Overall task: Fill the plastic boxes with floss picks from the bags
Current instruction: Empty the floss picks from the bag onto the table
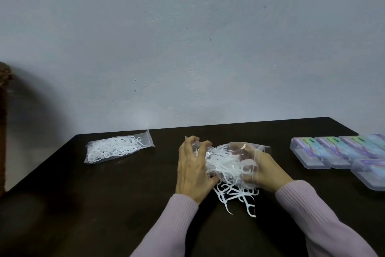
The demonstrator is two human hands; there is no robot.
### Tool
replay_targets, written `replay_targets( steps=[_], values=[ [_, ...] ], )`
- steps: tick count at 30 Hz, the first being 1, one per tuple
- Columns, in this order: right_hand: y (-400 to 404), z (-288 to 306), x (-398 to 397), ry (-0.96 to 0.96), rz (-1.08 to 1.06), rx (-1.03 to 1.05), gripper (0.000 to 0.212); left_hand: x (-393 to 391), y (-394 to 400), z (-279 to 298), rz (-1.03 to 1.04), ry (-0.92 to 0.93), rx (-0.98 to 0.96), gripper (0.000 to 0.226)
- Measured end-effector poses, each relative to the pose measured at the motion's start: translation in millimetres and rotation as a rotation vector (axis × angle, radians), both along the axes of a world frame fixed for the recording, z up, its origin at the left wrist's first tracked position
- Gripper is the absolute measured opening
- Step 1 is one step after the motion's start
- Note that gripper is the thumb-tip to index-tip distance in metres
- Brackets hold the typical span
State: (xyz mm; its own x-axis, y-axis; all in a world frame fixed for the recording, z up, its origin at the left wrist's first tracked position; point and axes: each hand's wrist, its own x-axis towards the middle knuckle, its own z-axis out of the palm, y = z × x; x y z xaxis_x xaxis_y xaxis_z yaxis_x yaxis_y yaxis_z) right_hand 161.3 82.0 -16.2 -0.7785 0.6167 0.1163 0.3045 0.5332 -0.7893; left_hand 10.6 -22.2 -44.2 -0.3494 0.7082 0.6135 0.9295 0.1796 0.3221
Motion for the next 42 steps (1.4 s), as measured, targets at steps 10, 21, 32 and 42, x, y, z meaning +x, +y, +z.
replay_targets(
  steps=[10, 21, 32, 42],
  values=[
    [-3.4, -2.6, -5.4, -0.309, -0.047, 0.277, 0.052, -1.9, 0.2, 5.3, 0.204, 0.511, -0.094, 0.073],
    [-0.4, -6.7, -3.6, -0.061, -0.116, 0.267, 0.027, 1.2, -3.7, 12.2, 0.154, 0.473, -0.19, 0.064],
    [-8.5, 8.4, 0.9, 0.219, -0.121, 0.193, 0.027, 2.9, -3.9, 14.5, 0.213, 0.422, -0.071, 0.06],
    [-2.7, 12.2, 8.2, 0.359, -0.195, 0.092, 0.028, -10.7, -4.9, 14.6, 0.278, 0.25, 0.0, 0.049]
  ],
)
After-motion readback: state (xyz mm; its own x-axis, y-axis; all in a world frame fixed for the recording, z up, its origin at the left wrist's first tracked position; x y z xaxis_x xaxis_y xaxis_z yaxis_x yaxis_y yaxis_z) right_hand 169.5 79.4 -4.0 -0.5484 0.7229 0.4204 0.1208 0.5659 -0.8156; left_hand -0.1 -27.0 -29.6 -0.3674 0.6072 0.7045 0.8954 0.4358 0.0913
